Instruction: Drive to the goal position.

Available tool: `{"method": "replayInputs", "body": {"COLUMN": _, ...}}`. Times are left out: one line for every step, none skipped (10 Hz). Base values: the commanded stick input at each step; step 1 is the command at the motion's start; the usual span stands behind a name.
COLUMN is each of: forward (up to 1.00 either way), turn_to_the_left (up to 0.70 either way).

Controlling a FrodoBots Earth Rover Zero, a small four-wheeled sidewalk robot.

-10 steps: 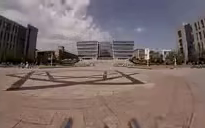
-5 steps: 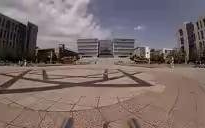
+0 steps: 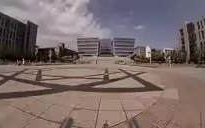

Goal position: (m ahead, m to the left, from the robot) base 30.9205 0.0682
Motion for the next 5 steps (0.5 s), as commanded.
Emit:
{"method": "replayInputs", "body": {"forward": 1.0, "turn_to_the_left": 0.01}}
{"method": "replayInputs", "body": {"forward": 1.0, "turn_to_the_left": 0.01}}
{"method": "replayInputs", "body": {"forward": 1.0, "turn_to_the_left": 0.01}}
{"method": "replayInputs", "body": {"forward": 1.0, "turn_to_the_left": 0.01}}
{"method": "replayInputs", "body": {"forward": 1.0, "turn_to_the_left": 0.01}}
